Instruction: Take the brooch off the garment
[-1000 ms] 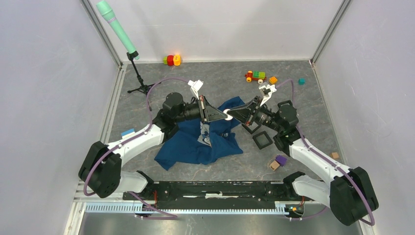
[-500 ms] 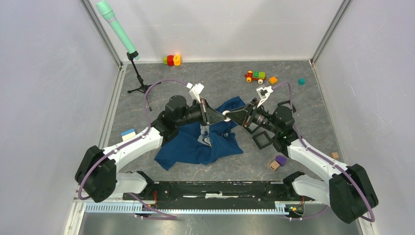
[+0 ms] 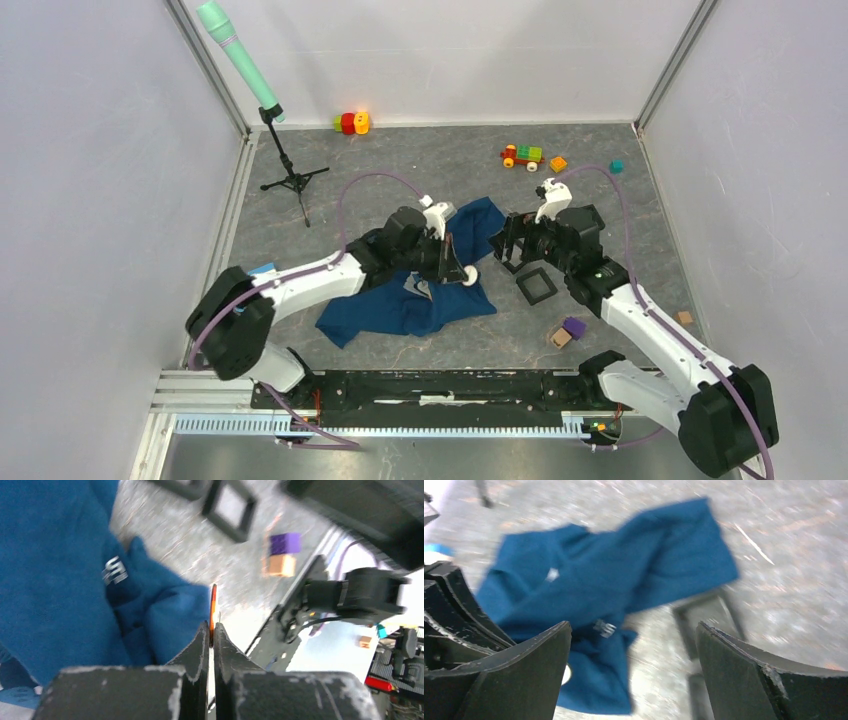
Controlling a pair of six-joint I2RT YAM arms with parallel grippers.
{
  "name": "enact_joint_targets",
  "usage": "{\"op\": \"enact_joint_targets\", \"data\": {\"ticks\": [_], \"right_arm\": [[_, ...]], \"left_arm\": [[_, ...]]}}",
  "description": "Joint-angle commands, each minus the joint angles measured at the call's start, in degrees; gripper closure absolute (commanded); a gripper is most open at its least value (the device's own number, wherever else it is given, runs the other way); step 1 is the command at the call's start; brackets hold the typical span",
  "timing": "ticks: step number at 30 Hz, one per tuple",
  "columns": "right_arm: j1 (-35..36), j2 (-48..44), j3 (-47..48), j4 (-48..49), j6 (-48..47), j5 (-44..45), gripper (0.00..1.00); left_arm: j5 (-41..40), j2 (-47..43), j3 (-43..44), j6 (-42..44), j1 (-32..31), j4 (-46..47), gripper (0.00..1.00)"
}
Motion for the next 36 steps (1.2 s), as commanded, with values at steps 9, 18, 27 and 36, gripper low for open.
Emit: {"op": "enact_joint_targets", "data": {"ticks": [9,18,27,36], "right_arm": [[-5.43,2.66,0.26,-19.48,-8.24,13.77,0.02],[-16.7,10.37,-4.68,-12.81,-9.5,-4.58,0.02],[-15.77,12.86,-9.85,-6.92,-5.79,-15.29,0.05],[-9.92,11.61,-3.89,-13.0,-9.46,-2.85,0.03]], "left_arm": [[-17.41,13.8,0.66,0.62,18.23,-9.54,0.98],[-30.45,8.64,7.06,8.73,21.79,-10.76,0.98],[-13.84,-6.84,-0.57,9.34,16.56,-4.95,0.98],[-6.39,-6.69,-7.81,10.8,12.32,5.41,0.98]]}}
